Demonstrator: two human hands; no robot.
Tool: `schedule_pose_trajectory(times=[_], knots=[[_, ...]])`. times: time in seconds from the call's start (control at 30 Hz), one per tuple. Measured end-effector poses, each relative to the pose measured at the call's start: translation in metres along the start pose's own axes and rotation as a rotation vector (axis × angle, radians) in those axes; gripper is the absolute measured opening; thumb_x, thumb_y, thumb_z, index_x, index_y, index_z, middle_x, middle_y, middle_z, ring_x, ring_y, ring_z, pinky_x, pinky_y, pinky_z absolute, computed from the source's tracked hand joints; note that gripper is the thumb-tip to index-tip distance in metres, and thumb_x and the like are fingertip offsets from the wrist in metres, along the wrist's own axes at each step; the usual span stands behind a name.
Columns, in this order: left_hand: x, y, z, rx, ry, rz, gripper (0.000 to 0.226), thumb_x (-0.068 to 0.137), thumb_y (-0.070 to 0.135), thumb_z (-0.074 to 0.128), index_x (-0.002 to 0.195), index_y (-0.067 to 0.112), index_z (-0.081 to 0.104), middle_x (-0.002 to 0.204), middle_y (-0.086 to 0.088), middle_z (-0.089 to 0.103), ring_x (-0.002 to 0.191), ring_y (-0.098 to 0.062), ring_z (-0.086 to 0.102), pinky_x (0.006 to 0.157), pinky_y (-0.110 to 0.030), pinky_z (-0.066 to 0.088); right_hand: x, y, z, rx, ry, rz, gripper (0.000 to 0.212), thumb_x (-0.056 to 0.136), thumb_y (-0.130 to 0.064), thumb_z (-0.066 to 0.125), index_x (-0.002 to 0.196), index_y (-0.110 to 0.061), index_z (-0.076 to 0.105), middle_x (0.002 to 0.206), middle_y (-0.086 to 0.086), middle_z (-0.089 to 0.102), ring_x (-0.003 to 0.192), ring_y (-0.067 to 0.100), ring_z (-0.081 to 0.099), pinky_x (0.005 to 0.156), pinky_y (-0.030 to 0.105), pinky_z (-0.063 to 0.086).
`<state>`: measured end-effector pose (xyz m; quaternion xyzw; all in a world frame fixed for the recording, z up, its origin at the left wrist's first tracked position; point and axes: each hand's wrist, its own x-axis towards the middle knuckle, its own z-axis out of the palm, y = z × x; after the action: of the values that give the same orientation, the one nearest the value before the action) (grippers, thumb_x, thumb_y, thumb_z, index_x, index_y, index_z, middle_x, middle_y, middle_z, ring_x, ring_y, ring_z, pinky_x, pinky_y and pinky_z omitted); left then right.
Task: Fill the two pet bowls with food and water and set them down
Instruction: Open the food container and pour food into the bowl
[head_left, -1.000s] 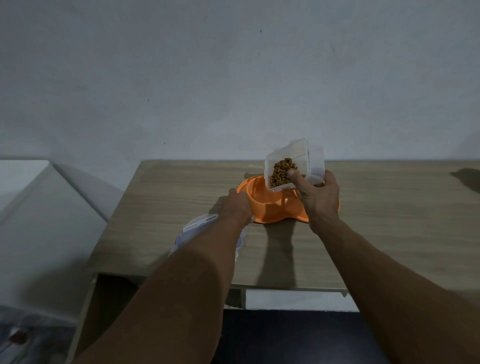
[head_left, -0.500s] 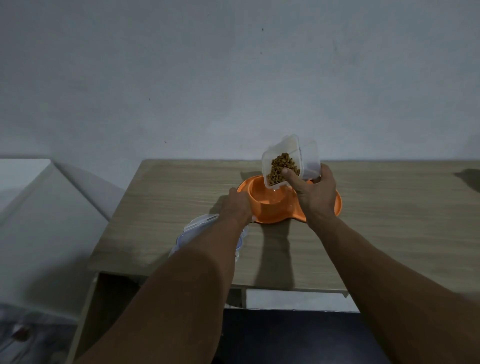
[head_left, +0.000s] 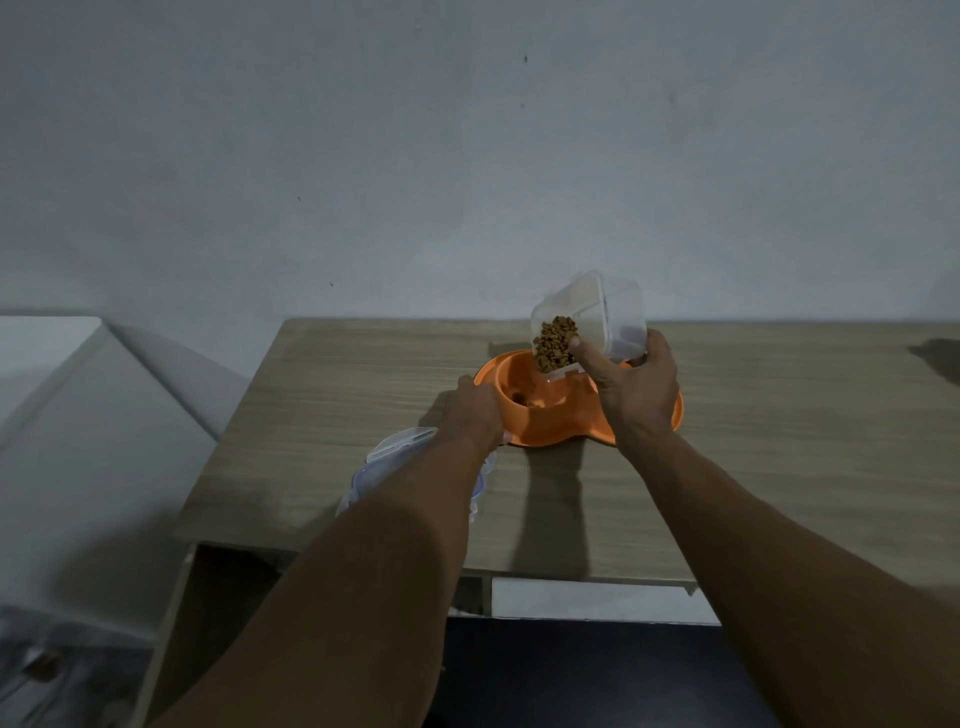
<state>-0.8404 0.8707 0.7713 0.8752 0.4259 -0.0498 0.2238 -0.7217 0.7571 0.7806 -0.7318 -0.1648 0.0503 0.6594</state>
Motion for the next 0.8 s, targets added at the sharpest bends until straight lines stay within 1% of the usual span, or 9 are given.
schedule_pose_trajectory(times=[0.07,0.13,0.23,0.33,0.4,0.57,0.63,0.7,0.8], knots=[[0.0004,0.0001,-0.0004,0.005,-0.004,-0.003,0.056,0.081,0.029,0.078,0.128,0.008,0.055,0.131,-0.009,0.042,0.116,-0.027,0.053,0.089,-0.036,0.046,0.0003,0.0006,-0.0009,0.004,0.006,0.012,0.046,0.067,-0.038,0.088,0.099,-0.021,0.060,0.090,-0.008,0.068,0.083,0.006,0.066,0.077,0.029,0.058],[0.0011,0.0005,-0.0004,0.009,-0.004,-0.010,0.057,0.081,0.029,0.077,0.129,0.008,0.054,0.131,-0.009,0.042,0.117,-0.027,0.053,0.089,-0.036,0.046,0.0009,0.0021,-0.0011,0.006,0.007,0.017,0.046,0.066,-0.039,0.088,0.097,-0.022,0.059,0.091,-0.006,0.069,0.084,0.008,0.067,0.076,0.030,0.058],[0.0029,0.0007,0.0010,0.008,-0.007,-0.003,0.059,0.081,0.028,0.078,0.130,0.007,0.054,0.131,-0.010,0.042,0.116,-0.028,0.053,0.091,-0.035,0.046,-0.0001,0.0020,-0.0009,-0.004,0.001,0.008,0.045,0.067,-0.038,0.088,0.097,-0.021,0.058,0.088,-0.008,0.067,0.080,0.005,0.065,0.073,0.024,0.055],[0.0045,0.0000,0.0016,0.004,-0.006,-0.009,0.062,0.080,0.028,0.078,0.132,0.007,0.052,0.132,-0.010,0.042,0.117,-0.028,0.053,0.092,-0.036,0.046,-0.0008,0.0012,0.0008,0.038,0.024,0.040,0.046,0.067,-0.038,0.088,0.097,-0.020,0.058,0.090,-0.006,0.068,0.079,0.007,0.066,0.069,0.021,0.054],[0.0050,-0.0001,0.0015,0.005,-0.004,-0.010,0.062,0.080,0.028,0.078,0.132,0.008,0.052,0.133,-0.009,0.042,0.118,-0.027,0.053,0.093,-0.036,0.046,-0.0017,-0.0011,0.0018,0.050,0.022,0.051,0.045,0.068,-0.036,0.087,0.097,-0.020,0.058,0.088,-0.007,0.068,0.077,0.004,0.065,0.065,0.017,0.053],[0.0059,-0.0007,0.0024,0.007,-0.006,-0.012,0.063,0.080,0.029,0.078,0.133,0.009,0.052,0.133,-0.009,0.042,0.118,-0.028,0.053,0.093,-0.036,0.046,-0.0018,-0.0020,0.0024,0.050,0.019,0.048,0.042,0.069,-0.031,0.087,0.096,-0.021,0.057,0.084,-0.011,0.065,0.074,0.000,0.063,0.062,0.013,0.051],[0.0064,-0.0008,0.0027,0.023,-0.004,-0.010,0.063,0.079,0.029,0.079,0.132,0.009,0.053,0.133,-0.010,0.043,0.118,-0.028,0.053,0.095,-0.037,0.047,-0.0007,-0.0009,0.0026,0.042,0.016,0.044,0.042,0.069,-0.031,0.087,0.095,-0.022,0.056,0.084,-0.012,0.065,0.074,0.001,0.063,0.065,0.017,0.053],[0.0064,-0.0003,0.0028,0.022,-0.005,-0.016,0.063,0.078,0.030,0.079,0.132,0.009,0.053,0.133,-0.009,0.042,0.118,-0.028,0.053,0.094,-0.037,0.048,0.0002,-0.0007,0.0024,0.035,0.020,0.053,0.043,0.068,-0.033,0.087,0.094,-0.023,0.055,0.084,-0.012,0.064,0.075,0.002,0.063,0.071,0.024,0.056],[0.0071,-0.0002,0.0036,0.020,-0.002,-0.024,0.064,0.079,0.030,0.079,0.133,0.010,0.052,0.133,-0.009,0.042,0.119,-0.028,0.053,0.095,-0.038,0.047,0.0021,0.0011,0.0037,0.046,0.039,0.093,0.048,0.063,-0.042,0.087,0.096,-0.024,0.057,0.089,-0.008,0.067,0.082,0.008,0.066,0.078,0.033,0.058]])
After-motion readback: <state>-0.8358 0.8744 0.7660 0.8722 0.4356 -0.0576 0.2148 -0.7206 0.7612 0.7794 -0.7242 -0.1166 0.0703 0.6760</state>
